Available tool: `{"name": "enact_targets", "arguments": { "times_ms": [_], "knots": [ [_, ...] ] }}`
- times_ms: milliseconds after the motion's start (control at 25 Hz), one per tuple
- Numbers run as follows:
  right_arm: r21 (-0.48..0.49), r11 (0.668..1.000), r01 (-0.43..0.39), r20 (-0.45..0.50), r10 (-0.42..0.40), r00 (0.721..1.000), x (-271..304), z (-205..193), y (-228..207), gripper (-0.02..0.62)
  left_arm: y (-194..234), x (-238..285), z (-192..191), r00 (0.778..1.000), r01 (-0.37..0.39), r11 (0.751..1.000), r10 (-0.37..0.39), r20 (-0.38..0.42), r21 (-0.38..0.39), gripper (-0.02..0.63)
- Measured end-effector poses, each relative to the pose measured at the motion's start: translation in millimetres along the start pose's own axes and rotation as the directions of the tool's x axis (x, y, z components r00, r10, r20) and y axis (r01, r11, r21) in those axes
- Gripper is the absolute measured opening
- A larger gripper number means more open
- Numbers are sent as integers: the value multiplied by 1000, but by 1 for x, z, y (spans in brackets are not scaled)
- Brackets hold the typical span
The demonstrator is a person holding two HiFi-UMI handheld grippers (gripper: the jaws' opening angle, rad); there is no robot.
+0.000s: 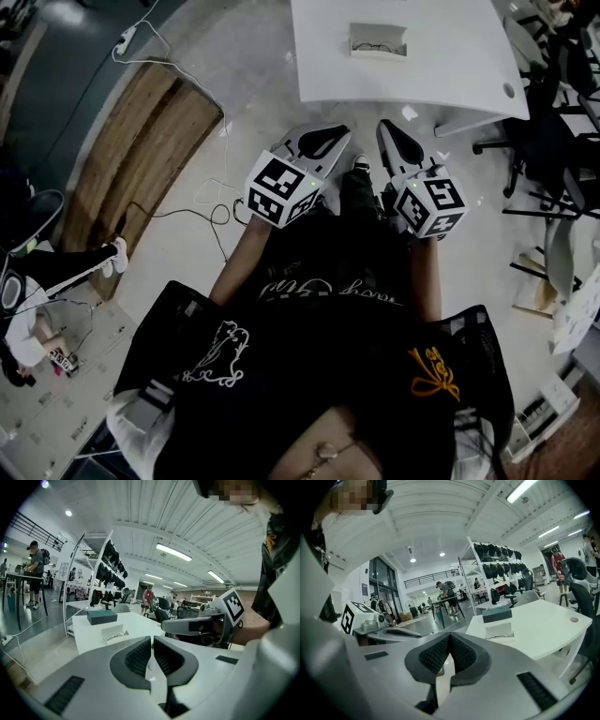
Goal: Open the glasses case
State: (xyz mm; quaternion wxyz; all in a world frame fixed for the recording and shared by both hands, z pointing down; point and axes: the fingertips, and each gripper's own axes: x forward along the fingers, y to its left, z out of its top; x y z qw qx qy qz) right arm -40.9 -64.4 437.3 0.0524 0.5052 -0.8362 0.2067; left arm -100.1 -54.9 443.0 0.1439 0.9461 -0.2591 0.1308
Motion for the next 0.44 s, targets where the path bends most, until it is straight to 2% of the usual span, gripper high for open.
{"name": "enact_targets", "arguments": {
  "times_ms": [440],
  "knots": [
    [-18, 1000, -6, -19, 5, 1000, -2, -3, 1, 14, -5, 2, -3, 1000, 14, 1000, -14, -11, 18, 34]
  ]
}}
